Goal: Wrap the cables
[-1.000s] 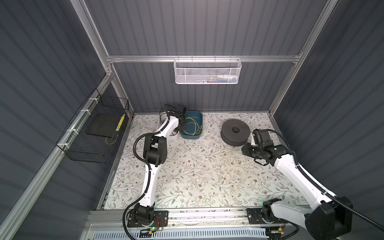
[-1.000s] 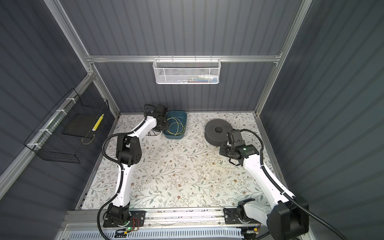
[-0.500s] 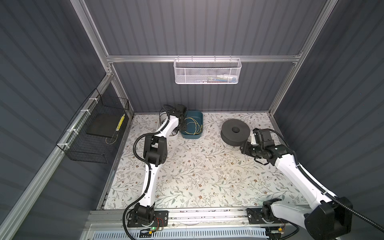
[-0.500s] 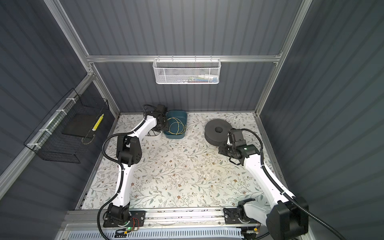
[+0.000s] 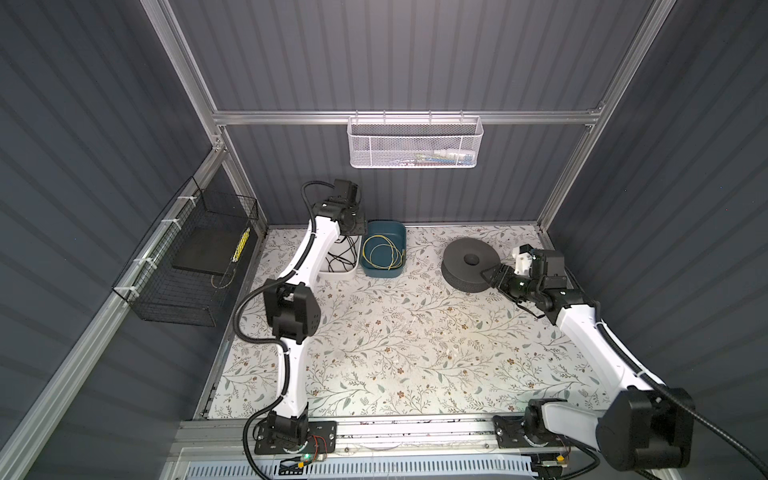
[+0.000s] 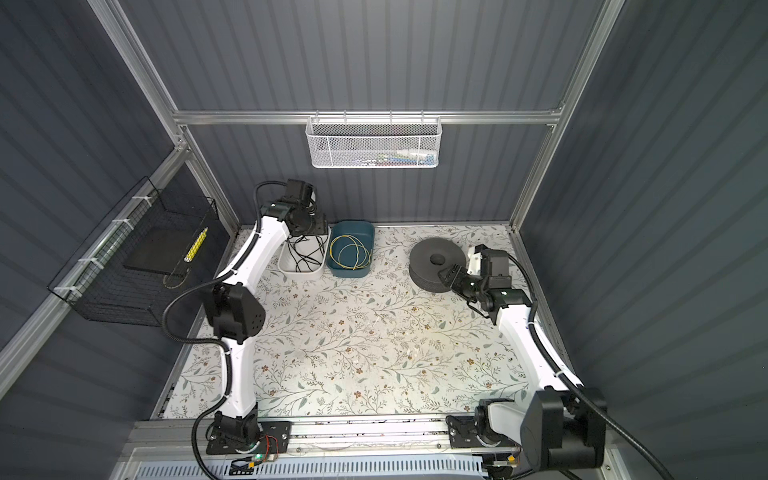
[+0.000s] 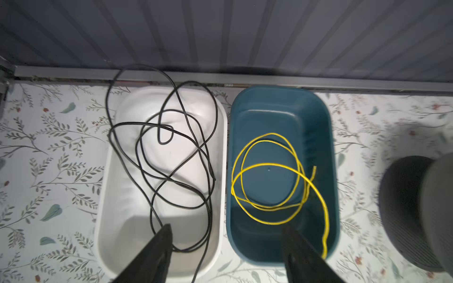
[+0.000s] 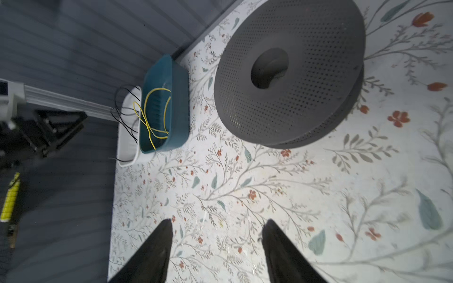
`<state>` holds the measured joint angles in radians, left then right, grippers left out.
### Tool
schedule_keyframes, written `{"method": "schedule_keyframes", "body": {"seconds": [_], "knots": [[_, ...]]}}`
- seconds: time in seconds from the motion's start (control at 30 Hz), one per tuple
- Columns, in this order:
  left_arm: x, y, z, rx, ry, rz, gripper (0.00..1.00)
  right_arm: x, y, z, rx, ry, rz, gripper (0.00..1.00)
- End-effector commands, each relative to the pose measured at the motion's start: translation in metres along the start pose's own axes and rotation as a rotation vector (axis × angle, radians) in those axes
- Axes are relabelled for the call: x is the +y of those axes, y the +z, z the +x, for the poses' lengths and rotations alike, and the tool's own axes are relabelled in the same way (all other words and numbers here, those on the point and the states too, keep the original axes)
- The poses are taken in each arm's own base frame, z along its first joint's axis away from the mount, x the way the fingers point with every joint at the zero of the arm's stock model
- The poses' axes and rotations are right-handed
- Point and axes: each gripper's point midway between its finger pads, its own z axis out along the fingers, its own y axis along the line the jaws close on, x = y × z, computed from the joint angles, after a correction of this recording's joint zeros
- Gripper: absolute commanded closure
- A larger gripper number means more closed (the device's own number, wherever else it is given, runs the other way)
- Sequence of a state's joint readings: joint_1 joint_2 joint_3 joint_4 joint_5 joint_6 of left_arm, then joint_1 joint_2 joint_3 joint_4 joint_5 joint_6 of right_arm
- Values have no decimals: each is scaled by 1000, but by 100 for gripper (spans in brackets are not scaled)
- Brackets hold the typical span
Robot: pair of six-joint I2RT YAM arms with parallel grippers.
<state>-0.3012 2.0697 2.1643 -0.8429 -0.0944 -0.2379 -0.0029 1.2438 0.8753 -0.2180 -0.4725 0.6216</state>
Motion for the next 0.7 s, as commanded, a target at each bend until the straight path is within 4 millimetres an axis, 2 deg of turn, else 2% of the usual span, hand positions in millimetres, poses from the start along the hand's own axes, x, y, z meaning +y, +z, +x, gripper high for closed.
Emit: {"method": "schedule_keyframes", "body": {"seconds": [0.0,0.1,0.13,0.27,0.33,0.47,0.57,0.67], "knots": [[-20,-65,-5,-140,-43,168,29,-7,12,-12,-46,126,-164,36],[-22,-105,25,-246,-138,276,27,-28,23,-22,-61,199,-186,36],[-23,-112,44,-265,-154,322,27,-35,26,-24,-63,221,-191,36],[-16,-151,91,-360,-230,418,21,-61,38,-27,-67,254,-158,35],[-8,-154,118,-373,-278,424,17,-69,48,-28,-59,281,-177,36],[7,-150,153,-412,-387,438,12,-83,70,-34,-50,332,-215,39],[10,-152,163,-462,-419,469,10,-88,82,-39,-52,339,-241,45],[12,-154,164,-494,-436,478,9,-86,84,-45,-71,311,-255,47]]}}
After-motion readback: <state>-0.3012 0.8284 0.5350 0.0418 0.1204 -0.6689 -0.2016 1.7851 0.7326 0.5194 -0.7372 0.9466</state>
